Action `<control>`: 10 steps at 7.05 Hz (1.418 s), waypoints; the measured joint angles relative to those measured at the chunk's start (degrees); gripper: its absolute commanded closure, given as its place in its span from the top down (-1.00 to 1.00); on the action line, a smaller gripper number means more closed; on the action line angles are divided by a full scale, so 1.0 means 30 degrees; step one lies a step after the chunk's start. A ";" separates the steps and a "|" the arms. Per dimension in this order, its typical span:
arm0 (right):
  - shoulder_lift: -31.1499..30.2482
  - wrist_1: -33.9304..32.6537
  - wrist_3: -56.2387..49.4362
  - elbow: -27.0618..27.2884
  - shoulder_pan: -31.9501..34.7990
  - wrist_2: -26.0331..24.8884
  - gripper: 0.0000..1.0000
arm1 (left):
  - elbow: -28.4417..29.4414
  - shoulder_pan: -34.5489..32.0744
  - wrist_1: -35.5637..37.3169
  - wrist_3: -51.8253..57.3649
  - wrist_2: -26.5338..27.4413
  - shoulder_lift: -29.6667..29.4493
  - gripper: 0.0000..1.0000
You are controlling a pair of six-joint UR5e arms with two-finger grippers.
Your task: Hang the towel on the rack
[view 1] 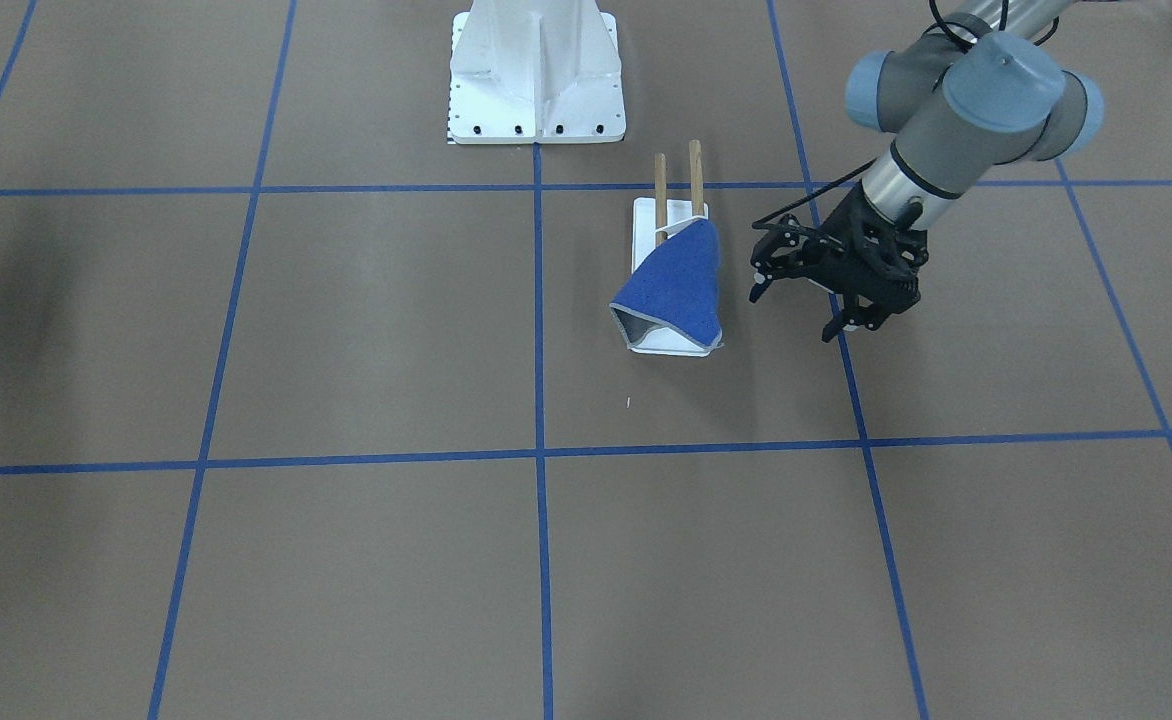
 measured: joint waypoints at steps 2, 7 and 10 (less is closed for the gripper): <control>-0.1369 0.0132 -0.0181 0.0006 0.0462 0.0167 1.00 | 0.0319 -0.2894 0.3816 0.4928 -0.0023 -0.0309 0.96; -0.2693 0.0013 -0.0273 -0.0046 0.1305 0.0305 1.00 | 0.3032 -0.9765 0.8159 1.1981 -0.1095 0.0865 0.96; -0.2975 -0.1009 -0.0263 -0.0038 0.2232 0.0597 1.00 | 0.5473 -1.2772 0.8359 1.6260 -0.2688 0.1832 0.96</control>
